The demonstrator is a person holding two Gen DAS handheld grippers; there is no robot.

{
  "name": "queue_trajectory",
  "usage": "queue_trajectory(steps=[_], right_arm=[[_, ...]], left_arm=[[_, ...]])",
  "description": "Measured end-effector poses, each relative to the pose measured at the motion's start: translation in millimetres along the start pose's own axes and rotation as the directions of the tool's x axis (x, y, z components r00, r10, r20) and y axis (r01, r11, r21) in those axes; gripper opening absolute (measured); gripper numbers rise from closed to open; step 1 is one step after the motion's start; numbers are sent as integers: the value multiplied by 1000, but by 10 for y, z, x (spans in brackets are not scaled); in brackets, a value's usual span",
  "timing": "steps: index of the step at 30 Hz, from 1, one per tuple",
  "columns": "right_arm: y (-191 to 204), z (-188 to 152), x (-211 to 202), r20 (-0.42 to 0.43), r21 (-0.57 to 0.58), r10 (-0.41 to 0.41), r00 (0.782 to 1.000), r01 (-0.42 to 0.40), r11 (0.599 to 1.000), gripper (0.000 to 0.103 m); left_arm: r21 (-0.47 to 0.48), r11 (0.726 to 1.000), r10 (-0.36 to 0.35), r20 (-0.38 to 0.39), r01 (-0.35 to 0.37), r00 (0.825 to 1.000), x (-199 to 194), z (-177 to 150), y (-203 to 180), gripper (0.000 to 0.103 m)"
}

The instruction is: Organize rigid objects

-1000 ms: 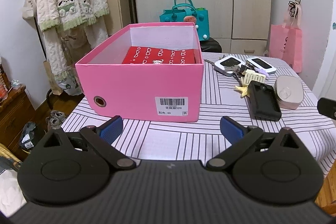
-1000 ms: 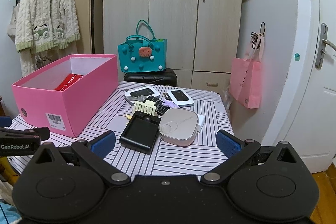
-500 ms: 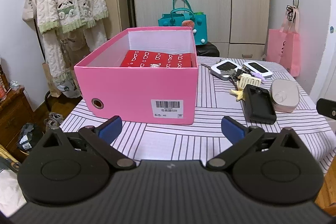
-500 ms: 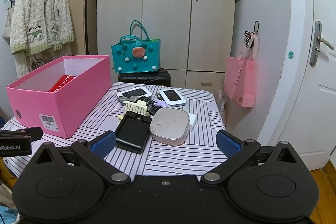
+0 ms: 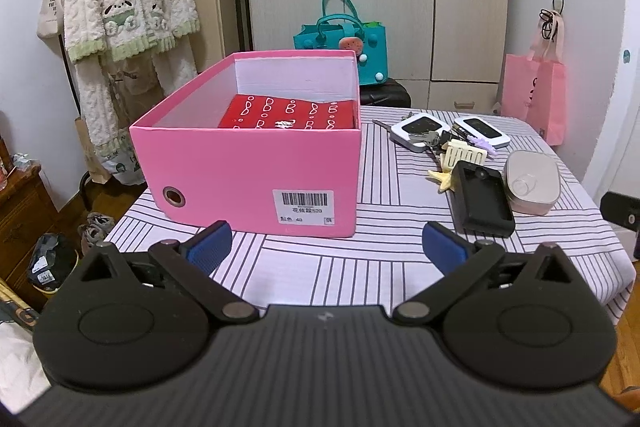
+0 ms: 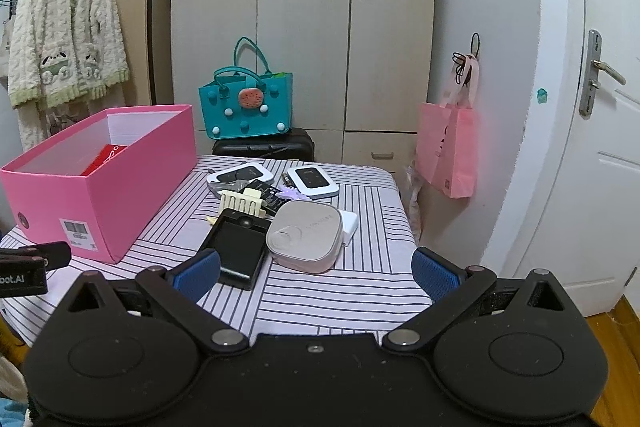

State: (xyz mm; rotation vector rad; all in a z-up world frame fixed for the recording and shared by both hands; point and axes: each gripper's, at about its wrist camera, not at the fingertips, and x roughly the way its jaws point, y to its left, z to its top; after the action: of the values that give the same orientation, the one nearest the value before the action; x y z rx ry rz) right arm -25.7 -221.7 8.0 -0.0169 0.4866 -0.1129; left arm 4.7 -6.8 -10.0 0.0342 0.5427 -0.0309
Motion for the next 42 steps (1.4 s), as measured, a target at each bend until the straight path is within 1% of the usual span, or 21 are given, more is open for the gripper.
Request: queue_trajectory(steps=[23,26,28,31,33,35,36,38,40,42], right_arm=[[-13,-25,56,10,-3,21,1000,-21,1000,103],[-7,-18,50,39,-5,23,999,-23,1000,103],[-8,7,50,66,-33,62,996,-60,998,103],[-13,56,76,86,-82,115,990,-108,991,103],[-16,82,108,88,-104,150,985,-140,985,103],[0,101,150,70,-126,200,977,-190,974,103],[10,105,174,60,-138,245,968,-235,962,103],[42,86,226,41,-136,309,950,-302,944,103],[81,65,299,11,-122,342,940,-339,933,103],[138,51,411,-30,-104,373,927,-374,922,103]], left_arm=[[1,1000,-27,-27,27,999,65,-11,-70,103],[-36,999,-23,-18,23,1000,78,-10,-55,103],[-56,998,-39,-21,38,999,90,11,-31,103],[-78,992,-101,-18,99,995,85,74,58,103],[-76,989,-127,-14,126,992,73,131,115,103],[-34,992,-123,-7,123,992,61,209,158,103],[-9,994,-113,-5,113,994,59,247,174,103],[28,995,-94,3,93,996,62,308,224,101],[46,995,-88,0,88,996,72,365,289,101],[54,992,-110,-12,110,994,90,444,375,101]])
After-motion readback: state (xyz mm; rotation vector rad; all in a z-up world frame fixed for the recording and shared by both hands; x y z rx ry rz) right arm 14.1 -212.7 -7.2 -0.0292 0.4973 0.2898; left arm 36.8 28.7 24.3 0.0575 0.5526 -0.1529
